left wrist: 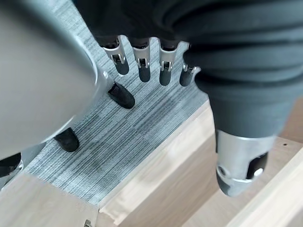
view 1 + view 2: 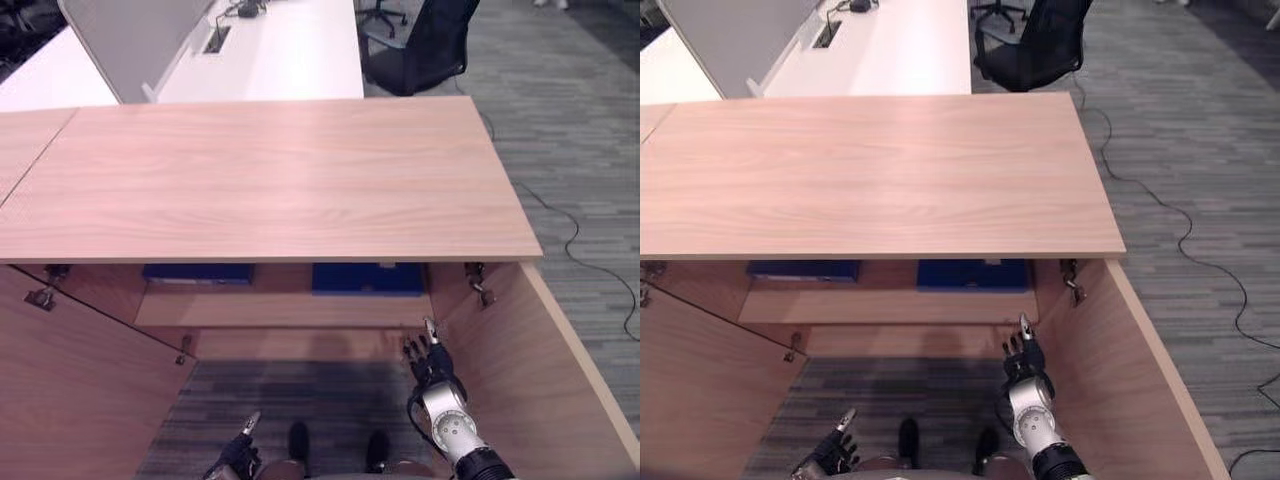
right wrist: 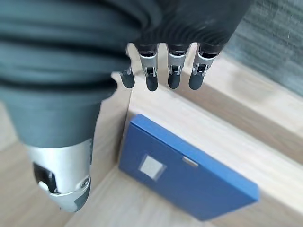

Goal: Put the empty folder in the office cabinet

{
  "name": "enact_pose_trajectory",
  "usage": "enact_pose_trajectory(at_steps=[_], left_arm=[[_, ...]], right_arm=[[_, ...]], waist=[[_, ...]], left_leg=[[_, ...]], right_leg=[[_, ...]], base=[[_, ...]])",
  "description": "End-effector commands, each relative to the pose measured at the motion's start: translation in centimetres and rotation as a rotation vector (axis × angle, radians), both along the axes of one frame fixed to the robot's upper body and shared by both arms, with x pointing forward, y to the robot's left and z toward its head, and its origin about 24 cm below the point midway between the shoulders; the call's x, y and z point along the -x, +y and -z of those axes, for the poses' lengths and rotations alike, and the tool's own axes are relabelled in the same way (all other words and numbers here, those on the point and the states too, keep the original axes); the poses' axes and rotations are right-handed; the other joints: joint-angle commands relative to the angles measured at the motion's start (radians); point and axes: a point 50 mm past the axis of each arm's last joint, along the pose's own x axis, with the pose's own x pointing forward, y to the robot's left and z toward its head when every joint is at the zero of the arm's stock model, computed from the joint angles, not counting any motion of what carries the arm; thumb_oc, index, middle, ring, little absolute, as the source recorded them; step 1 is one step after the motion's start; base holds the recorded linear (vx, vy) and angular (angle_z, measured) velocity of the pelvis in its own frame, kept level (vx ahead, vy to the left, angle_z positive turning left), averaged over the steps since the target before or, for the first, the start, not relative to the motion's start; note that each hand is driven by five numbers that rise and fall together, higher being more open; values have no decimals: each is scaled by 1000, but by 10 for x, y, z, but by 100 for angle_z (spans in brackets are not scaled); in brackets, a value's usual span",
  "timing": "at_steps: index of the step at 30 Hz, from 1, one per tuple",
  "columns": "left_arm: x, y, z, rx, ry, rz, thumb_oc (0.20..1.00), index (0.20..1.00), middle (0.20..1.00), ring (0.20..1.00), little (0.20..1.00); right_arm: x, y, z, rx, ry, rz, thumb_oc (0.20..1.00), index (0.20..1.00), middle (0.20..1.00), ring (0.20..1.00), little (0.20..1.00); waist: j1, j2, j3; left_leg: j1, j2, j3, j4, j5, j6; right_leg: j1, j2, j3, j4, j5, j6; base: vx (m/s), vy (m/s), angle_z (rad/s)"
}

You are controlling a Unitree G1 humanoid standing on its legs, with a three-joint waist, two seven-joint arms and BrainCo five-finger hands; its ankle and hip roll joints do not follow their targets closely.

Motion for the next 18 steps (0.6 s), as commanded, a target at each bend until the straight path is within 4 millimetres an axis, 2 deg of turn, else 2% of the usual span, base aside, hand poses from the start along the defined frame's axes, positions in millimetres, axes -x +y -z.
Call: enact_pose_trajectory(at_steps=[1,3,4,5,7,9,13,16,18], left_arm=[[18,0,7,-18,81,48,1000,1000,1000,1000,1000],[27,0,10,-16,123,39,1000,1000,1000,1000,1000],[28,0,11,-15,136,38,1000,1000,1000,1000,1000],[28,0,11,-15,136,38,1000,1000,1000,1000,1000],[31,0,12,-17,150,39,1000,1000,1000,1000,1000],[30,-1,12,-10,143,47,1000,1000,1000,1000,1000],[23,-4,12,-15,124,79,1000,1000,1000,1000,1000],[19,-6,11,-12,114,96,1000,1000,1000,1000,1000],[19,-8,12,-9,115,102,1000,1000,1000,1000,1000]], right_arm=[[1,2,3,-2,-8,-1,1000,1000,1000,1000,1000],[8,0,15,-9,49,9,1000,1000,1000,1000,1000],[20,-2,29,-16,130,31,1000,1000,1000,1000,1000],[20,-2,29,-16,130,31,1000,1000,1000,1000,1000],[43,-6,50,0,270,24,1000,1000,1000,1000,1000],[59,-10,62,12,351,-2,1000,1000,1000,1000,1000],[86,-23,77,55,496,-34,1000,1000,1000,1000,1000],[98,-33,81,105,566,-92,1000,1000,1000,1000,1000],[106,-39,82,140,608,-131,1000,1000,1000,1000,1000]], waist=[[17,-44,-8],[16,-41,-18],[15,-40,-30],[15,-40,-29],[14,-40,-35],[13,-38,-38],[7,-37,-34],[5,-39,-36],[5,-43,-38]], left_leg=[[57,-39,-5,-40,-37,-15],[67,-40,-5,-40,-41,-17],[80,-39,-5,-40,-44,-17],[80,-39,-5,-40,-45,-17],[103,-37,-1,-40,-51,-17],[119,-37,0,-40,-55,-17],[126,-33,-7,-35,-47,-21],[115,-32,-18,-30,-42,-24],[109,-33,-22,-2,-60,-20]], right_leg=[[143,17,1,-229,69,61],[152,20,4,-229,67,61],[162,23,7,-229,62,62],[163,23,8,-229,62,62],[184,25,8,-229,58,62],[196,25,10,-229,55,61],[209,22,4,-229,51,61],[205,18,-2,-229,51,61],[209,16,-3,-229,47,59]], base=[[74,-36,4],[67,-30,1],[46,-21,-1],[53,-29,-3],[69,-30,-3],[74,-21,0],[28,-15,-1],[-5,-6,5],[-5,-18,7]])
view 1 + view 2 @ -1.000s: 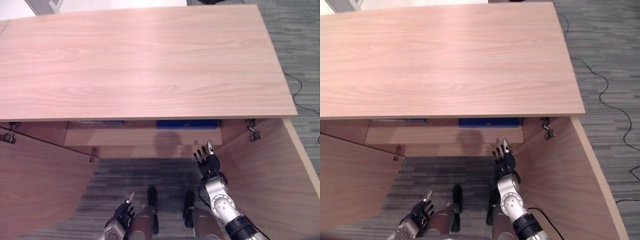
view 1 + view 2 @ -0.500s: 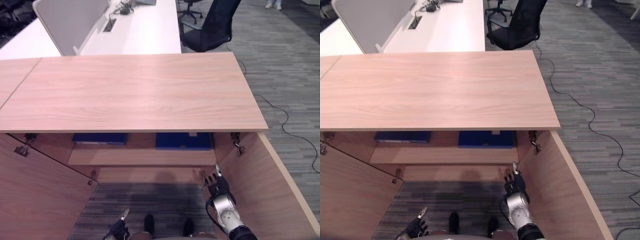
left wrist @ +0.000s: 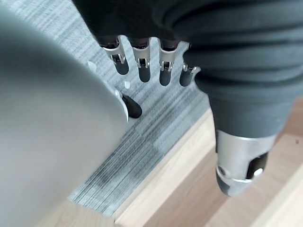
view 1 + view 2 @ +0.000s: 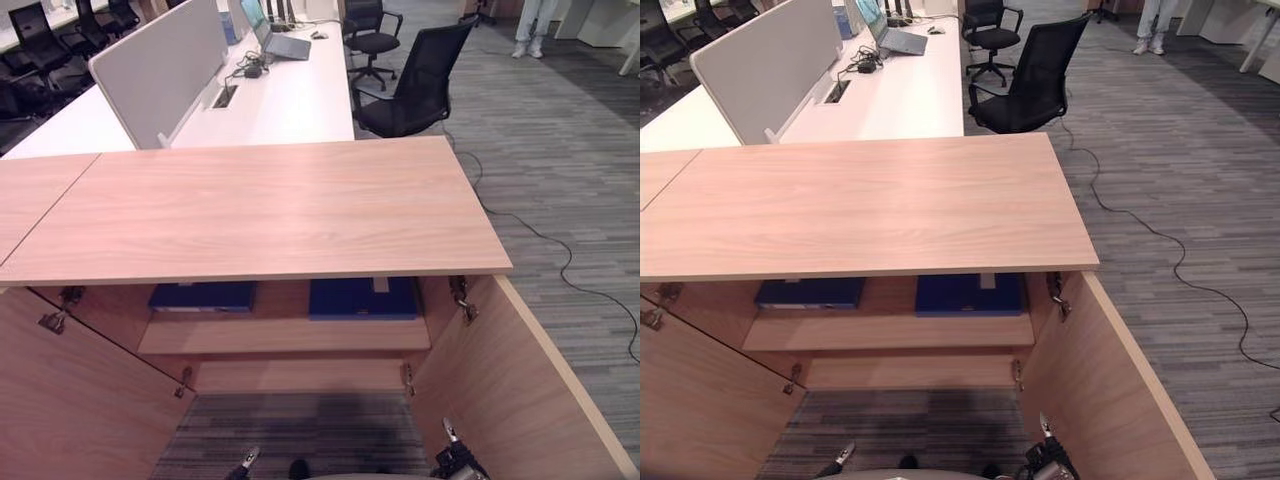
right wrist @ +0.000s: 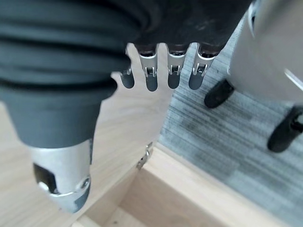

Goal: Put the empty folder in the office cabinet

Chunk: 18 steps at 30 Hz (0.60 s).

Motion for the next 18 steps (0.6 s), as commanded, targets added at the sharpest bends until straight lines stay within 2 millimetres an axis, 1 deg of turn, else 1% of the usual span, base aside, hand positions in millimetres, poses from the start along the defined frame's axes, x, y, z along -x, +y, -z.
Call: enact_pose_trajectory(at_steps=[1,2,3,4,5,6,7,8,9,11,12,13,18], left_arm=[[-5,-4,0,0,-15,14,1000,1000,1000,1000,1000],[-12,-7,-1,5,-38,36,1000,1000,1000,1000,1000],[-16,-9,-1,7,-51,38,1000,1000,1000,1000,1000],[-18,-10,-1,9,-55,39,1000,1000,1000,1000,1000],[-18,-10,-1,9,-55,39,1000,1000,1000,1000,1000],[-17,-13,-1,14,-56,47,1000,1000,1000,1000,1000],[-16,-14,-1,18,-54,65,1000,1000,1000,1000,1000],[-16,-14,-1,18,-54,65,1000,1000,1000,1000,1000],[-14,-13,-1,14,-46,79,1000,1000,1000,1000,1000],[-14,-10,-1,-3,-49,92,1000,1000,1000,1000,1000],[-14,-10,-1,-3,-49,92,1000,1000,1000,1000,1000],[-16,-8,-1,-9,-52,109,1000,1000,1000,1000,1000],[-11,-3,-1,-22,-34,132,1000,1000,1000,1000,1000]], right_arm=[[-13,5,-1,7,0,-145,1000,1000,1000,1000,1000],[-7,-8,-2,50,34,-215,1000,1000,1000,1000,1000],[-6,-13,-3,63,46,-232,1000,1000,1000,1000,1000],[-4,-16,-3,74,58,-243,1000,1000,1000,1000,1000],[-4,-17,-3,74,58,-243,1000,1000,1000,1000,1000],[1,-18,-2,76,81,-253,1000,1000,1000,1000,1000],[11,-21,-1,68,120,-254,1000,1000,1000,1000,1000],[11,-22,-1,68,120,-254,1000,1000,1000,1000,1000],[17,-24,0,70,139,-249,1000,1000,1000,1000,1000],[23,-25,0,66,157,-243,1000,1000,1000,1000,1000],[23,-25,0,66,158,-243,1000,1000,1000,1000,1000],[28,-25,1,53,165,-238,1000,1000,1000,1000,1000],[37,-23,3,38,190,-234,1000,1000,1000,1000,1000]], waist=[[4,-79,20],[2,-93,47],[-5,-92,55],[-12,-92,52],[-12,-91,52],[-20,-84,49],[-27,-70,35],[-26,-70,35],[-27,-64,24],[-30,-56,9],[-30,-56,9],[-36,-46,-1],[-36,-41,-16]], left_leg=[[46,-57,-9,13,-58,-6],[22,-94,-15,168,-157,11],[17,-114,-11,211,-176,20],[20,-121,-4,202,-183,26],[20,-121,-4,202,-184,26],[34,-117,14,177,-189,32],[58,-115,40,124,-180,31],[60,-115,41,121,-178,31],[83,-118,46,80,-169,31],[115,-126,34,2,-151,30],[117,-126,33,-3,-148,30],[134,-131,25,-61,-128,30],[140,-137,17,-61,-133,36]], right_leg=[[137,-7,5,-219,62,78],[143,-27,5,-219,67,74],[139,-29,2,-219,71,74],[131,-30,0,-219,75,75],[131,-30,0,-219,75,76],[127,-26,-1,-219,78,77],[122,-20,-2,-219,84,77],[122,-20,-1,-219,84,77],[124,-16,1,-219,86,80],[122,-14,3,-219,95,86],[123,-14,3,-219,95,86],[118,-16,9,-219,103,90],[122,-19,17,-219,103,95]], base=[[-63,15,4],[-98,59,16],[-115,92,23],[-53,67,26],[-22,58,15],[-1,111,13],[-1,111,17],[32,118,17],[45,72,22],[26,93,8],[-48,130,-10],[-44,91,-9],[-35,77,-8]])
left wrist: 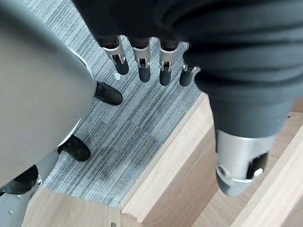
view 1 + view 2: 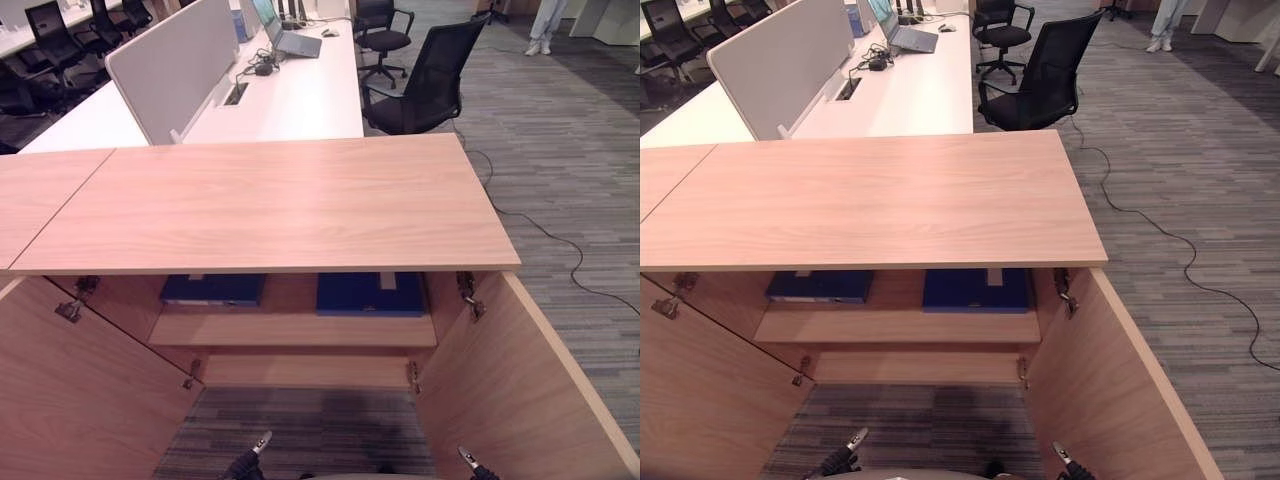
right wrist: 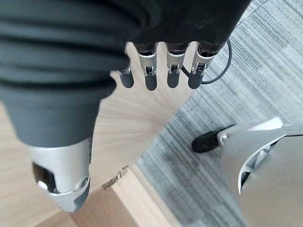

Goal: Put the empty folder in the office cabinet

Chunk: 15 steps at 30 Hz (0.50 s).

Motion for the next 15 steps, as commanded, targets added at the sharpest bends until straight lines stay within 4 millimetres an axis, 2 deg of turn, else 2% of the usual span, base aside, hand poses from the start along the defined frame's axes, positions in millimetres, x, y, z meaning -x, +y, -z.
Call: enact_pose_trajectory(at_steps=[1,8,12,15], left_arm=[[3,2,1,-19,15,30,1000,1000,1000,1000,1000],[12,4,2,-24,49,41,1000,1000,1000,1000,1000],[14,6,2,-32,58,49,1000,1000,1000,1000,1000],[13,7,2,-38,52,60,1000,1000,1000,1000,1000]], right_arm=[[3,11,3,-35,49,-24,1000,1000,1000,1000,1000],[4,14,4,-46,48,-23,1000,1000,1000,1000,1000],[1,13,4,-31,49,-94,1000,1000,1000,1000,1000],[8,9,4,-18,94,-159,1000,1000,1000,1000,1000]], waist=[[1,-44,-28],[5,-40,-45],[11,-40,-52],[14,-40,-53]], left_leg=[[45,-73,-32,-21,-80,-1],[46,-82,-43,-21,-83,8],[43,-89,-52,-21,-82,14],[38,-94,-58,-21,-80,18]], right_leg=[[91,0,37,-153,49,78],[92,-10,43,-153,58,85],[88,-17,44,-153,70,92],[80,-22,43,-153,77,96]], base=[[-27,38,-1],[-32,44,0],[-49,42,1],[-57,44,-1]])
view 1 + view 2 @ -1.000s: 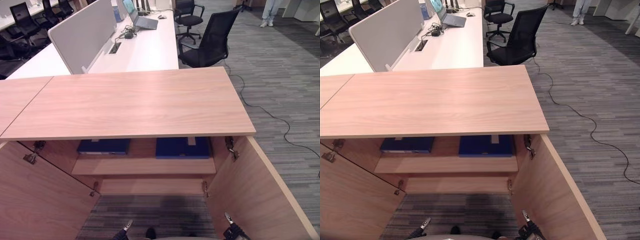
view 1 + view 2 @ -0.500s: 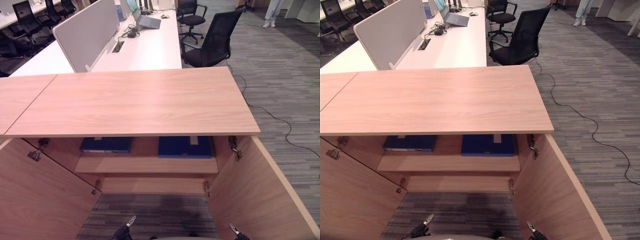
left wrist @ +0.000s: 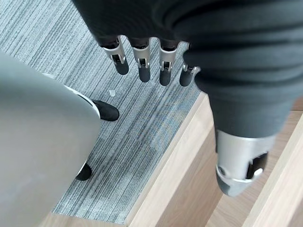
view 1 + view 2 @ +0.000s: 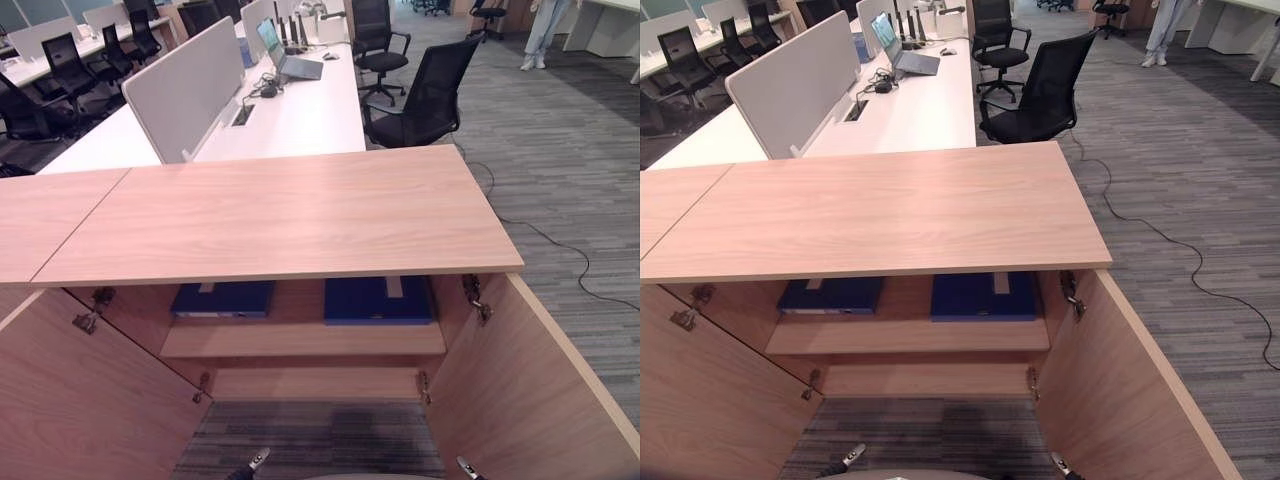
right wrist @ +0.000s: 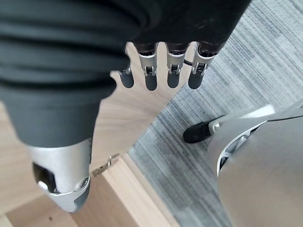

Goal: Put the empty folder in the office cabinet

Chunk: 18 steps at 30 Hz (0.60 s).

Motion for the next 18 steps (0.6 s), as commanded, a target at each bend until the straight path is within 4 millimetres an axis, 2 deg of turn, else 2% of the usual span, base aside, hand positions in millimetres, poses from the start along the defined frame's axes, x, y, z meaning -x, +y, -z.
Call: enact_pose_trajectory(at_steps=[1,5,10,18], left_arm=[[-4,0,0,-7,-10,-4,1000,1000,1000,1000,1000],[-3,0,0,-6,-11,16,1000,1000,1000,1000,1000],[-1,1,0,-4,-11,32,1000,1000,1000,1000,1000],[-3,1,-1,-10,-16,97,1000,1000,1000,1000,1000]], right_arm=[[4,7,3,-9,71,-94,1000,1000,1000,1000,1000],[15,1,2,-3,110,-107,1000,1000,1000,1000,1000],[21,-2,2,-5,121,-97,1000,1000,1000,1000,1000],[9,-18,-4,22,119,-98,1000,1000,1000,1000,1000]], waist=[[14,-65,-19],[17,-69,-12],[12,-70,-5],[18,-65,12]], left_leg=[[16,-84,-59,-21,-74,13],[4,-94,-70,-21,-66,19],[0,-103,-73,-21,-63,28],[-2,-122,-96,-21,-54,43]], right_leg=[[25,-22,40,-79,39,85],[10,-31,37,-79,59,93],[0,-42,39,-73,74,100],[-32,-74,26,-9,71,109]], base=[[-60,39,0],[-94,54,2],[-65,55,1],[-53,60,5]])
